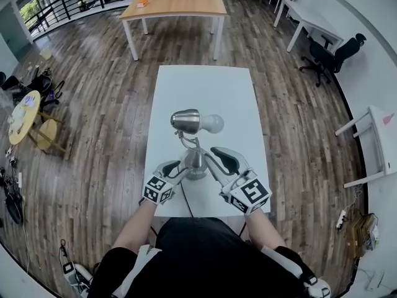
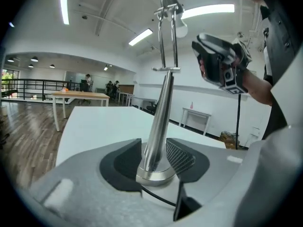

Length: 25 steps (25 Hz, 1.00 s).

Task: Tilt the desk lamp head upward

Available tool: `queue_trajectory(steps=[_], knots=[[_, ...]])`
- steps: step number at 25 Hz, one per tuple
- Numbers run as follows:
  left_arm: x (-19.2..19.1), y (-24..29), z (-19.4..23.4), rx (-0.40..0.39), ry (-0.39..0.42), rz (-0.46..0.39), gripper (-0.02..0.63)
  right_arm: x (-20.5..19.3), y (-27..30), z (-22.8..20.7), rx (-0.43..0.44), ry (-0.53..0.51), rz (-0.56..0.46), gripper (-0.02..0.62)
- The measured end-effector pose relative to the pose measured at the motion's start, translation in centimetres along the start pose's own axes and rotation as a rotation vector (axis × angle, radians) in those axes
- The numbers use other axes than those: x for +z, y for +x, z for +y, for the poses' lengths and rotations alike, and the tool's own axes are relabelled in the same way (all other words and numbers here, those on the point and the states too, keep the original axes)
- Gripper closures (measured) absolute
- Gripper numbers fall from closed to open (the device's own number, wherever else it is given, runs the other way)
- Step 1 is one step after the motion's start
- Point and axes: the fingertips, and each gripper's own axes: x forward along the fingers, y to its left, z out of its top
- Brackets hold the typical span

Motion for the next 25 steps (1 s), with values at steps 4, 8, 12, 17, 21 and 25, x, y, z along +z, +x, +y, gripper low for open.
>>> queue_trajectory(steps=[4,8,12,17,21,25], knots=[[3.4,-3.2,-1.2,0.049,-0.001,-0.123,0.434,-0.7,-2.4,0.5,-0.026,0.043,-0.028,0.533],[6.9,-6.1,-3.5,0.096,-0.01,-0.249,0.436,-2.6,-3.9,1.7,-0.022,0.101,-0.028,0.576],[8.1,-8.8,-5.7,0.116,-0.038,-0.326,0.436,-3.2,-4.8,2.9,-0.027,0.137,-0.024,0.591],[9.7,-11.7,-7.8,0.091,-0.013,-0.398,0.436,-2.8,-6.2,3.6,-0.062,0.116,-0.031,0.591],[11.0,-13.9,-8.7,0.045,-0.029,-0.459,0.437,-2.3,-5.8,5.3,-0.092,0.122,-0.048,0.591],[10.6,-16.4,-9.7,0.009,-0.029,-0.469,0.437,-2.2,-4.6,9.7,-0.08,0.115,-0.043,0.591]])
